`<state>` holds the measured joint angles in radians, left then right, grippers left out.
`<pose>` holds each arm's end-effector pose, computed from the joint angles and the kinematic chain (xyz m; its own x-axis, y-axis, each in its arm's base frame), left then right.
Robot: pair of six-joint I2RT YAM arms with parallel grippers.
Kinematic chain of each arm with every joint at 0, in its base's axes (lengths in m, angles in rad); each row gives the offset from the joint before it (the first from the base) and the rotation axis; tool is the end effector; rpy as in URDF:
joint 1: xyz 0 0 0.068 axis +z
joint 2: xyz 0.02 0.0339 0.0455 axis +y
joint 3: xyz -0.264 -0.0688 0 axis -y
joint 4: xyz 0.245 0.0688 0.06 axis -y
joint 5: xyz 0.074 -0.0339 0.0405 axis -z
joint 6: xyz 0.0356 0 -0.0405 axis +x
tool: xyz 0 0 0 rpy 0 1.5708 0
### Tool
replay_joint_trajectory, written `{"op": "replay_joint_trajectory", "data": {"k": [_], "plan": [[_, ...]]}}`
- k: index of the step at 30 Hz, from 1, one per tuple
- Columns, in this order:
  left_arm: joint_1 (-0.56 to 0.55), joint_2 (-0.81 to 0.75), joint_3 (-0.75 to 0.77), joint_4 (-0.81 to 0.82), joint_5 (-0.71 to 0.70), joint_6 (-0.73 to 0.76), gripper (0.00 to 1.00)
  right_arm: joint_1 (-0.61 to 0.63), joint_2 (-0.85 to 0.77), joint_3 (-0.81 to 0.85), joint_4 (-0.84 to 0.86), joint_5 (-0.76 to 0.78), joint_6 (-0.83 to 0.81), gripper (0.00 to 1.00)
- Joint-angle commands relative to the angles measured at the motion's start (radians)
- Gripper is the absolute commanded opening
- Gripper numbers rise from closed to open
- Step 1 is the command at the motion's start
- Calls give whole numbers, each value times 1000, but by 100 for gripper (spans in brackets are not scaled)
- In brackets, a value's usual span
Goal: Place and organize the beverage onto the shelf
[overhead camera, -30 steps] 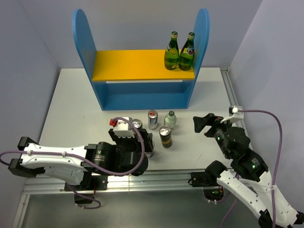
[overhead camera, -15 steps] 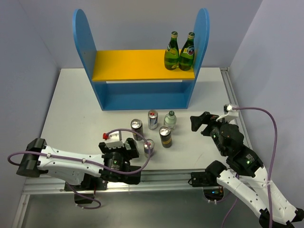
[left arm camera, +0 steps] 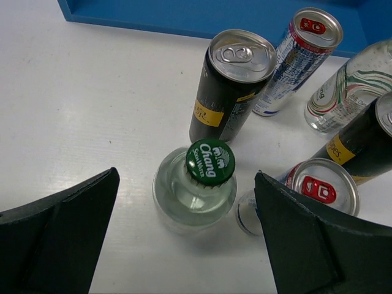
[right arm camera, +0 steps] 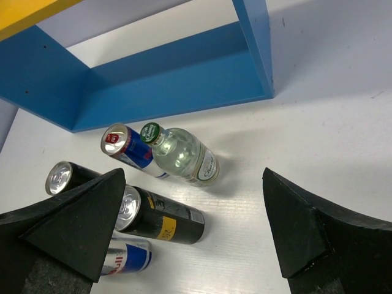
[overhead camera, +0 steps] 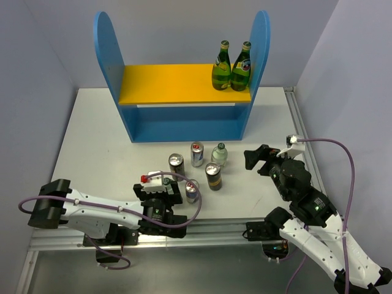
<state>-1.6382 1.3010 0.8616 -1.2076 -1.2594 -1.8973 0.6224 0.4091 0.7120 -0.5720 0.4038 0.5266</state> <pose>0.0210 -0.1923 0.2334 -0.3065 -0.2310 -0.9234 -0.0329 0.9721 -0.2323 0.0867 0.0450 0.3205 -0.3015 0.3525 -0.8859 -0.0888 0.9147 0.3942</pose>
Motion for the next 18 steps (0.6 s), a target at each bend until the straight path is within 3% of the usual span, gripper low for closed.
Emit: {"op": "replay_joint_trajectory", "data": {"k": [1,11,14,18], "plan": [[41,24,34,114,-46,159,99,7,7,-6,49,23,7,100],[164,-43,-81,535,18,602,92,7,-6,-13,52,21,4,100],[195,-65,-111,631,44,685,89,5,-6,-13,54,24,4,100],[219,-68,-124,648,46,693,77,5,-4,-17,58,24,4,100]]}}
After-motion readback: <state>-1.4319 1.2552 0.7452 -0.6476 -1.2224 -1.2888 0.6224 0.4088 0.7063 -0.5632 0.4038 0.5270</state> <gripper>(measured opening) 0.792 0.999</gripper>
